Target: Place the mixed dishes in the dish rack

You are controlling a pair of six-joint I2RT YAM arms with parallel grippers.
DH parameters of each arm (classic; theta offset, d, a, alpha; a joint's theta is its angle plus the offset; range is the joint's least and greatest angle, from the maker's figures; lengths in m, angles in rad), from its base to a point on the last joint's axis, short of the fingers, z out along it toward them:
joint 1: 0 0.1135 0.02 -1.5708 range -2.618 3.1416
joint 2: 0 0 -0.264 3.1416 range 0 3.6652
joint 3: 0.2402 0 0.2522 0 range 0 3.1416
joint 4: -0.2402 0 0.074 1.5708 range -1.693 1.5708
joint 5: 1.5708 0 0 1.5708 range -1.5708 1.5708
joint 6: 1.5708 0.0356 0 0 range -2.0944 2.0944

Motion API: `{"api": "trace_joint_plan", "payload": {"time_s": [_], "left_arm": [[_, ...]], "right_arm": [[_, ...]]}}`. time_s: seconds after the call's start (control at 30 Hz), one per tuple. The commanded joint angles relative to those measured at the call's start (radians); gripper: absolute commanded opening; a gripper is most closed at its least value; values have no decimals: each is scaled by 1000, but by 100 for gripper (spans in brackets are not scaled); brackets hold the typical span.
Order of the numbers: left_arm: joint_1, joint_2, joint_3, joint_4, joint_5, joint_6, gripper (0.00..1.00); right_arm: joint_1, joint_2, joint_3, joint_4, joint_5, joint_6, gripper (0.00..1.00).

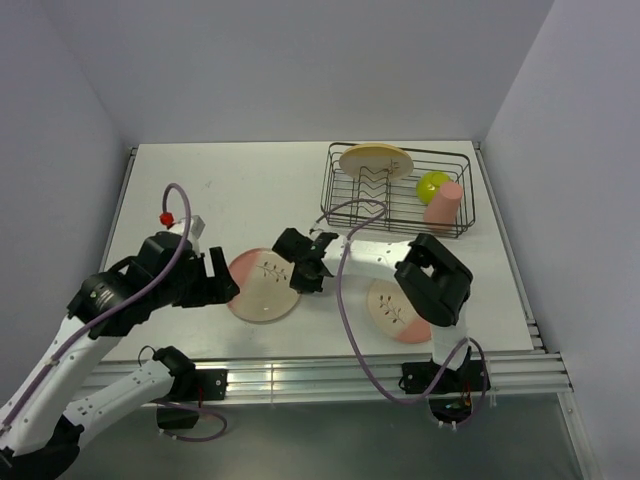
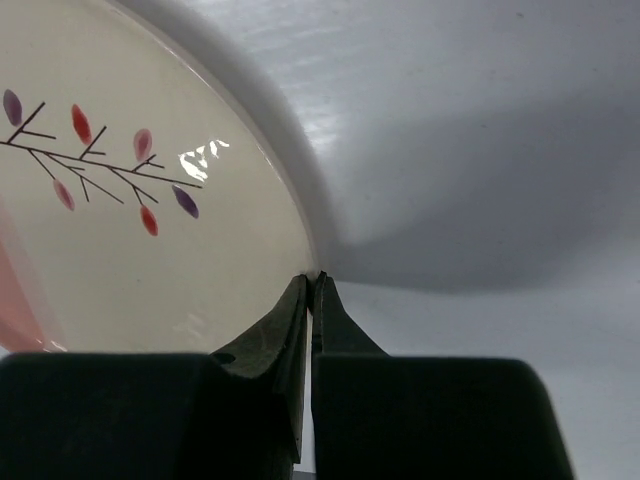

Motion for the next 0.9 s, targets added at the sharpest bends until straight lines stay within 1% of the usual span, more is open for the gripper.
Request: {"api": "trace_joint_plan", "payload": {"time_s": [0.0,0.07,0.17,0.2,0.3,0.37,0.53,0.57,0.67,0.77,0.87], "left_arm": [[3,54,-38,104,55,-5,82],[3,90,-83,146,80,-5,82],[1,121,-156,238,196,-1,81],[3,127,-176,261,263,2,80],[3,161,-227,313,322,10,76],[3,166,-259,334,327,-1,77],[1,158,-336,385,304,-39,78],[1,160,-354,394,299,-39,78],[1,158,-383,434,270,-10,78],[1,155,-391,460,268,-2,78],[1,175,-373,451,266,-22,76]], "right_arm": [[-2,-62,-101,-11,55,-44,0],[0,-106,-123,-5,49,-72,0],[1,-145,-125,61,-14,-164,0],[5,-149,-104,75,-29,-182,0],[8,-150,-50,66,-51,-192,0],[8,-146,-25,67,-80,-182,0],[8,-117,32,80,-164,-92,0],[9,-111,33,92,-199,-80,0],[6,-65,39,124,-241,-49,0],[5,-7,75,115,-250,-50,0],[3,42,107,95,-249,-61,0]]}}
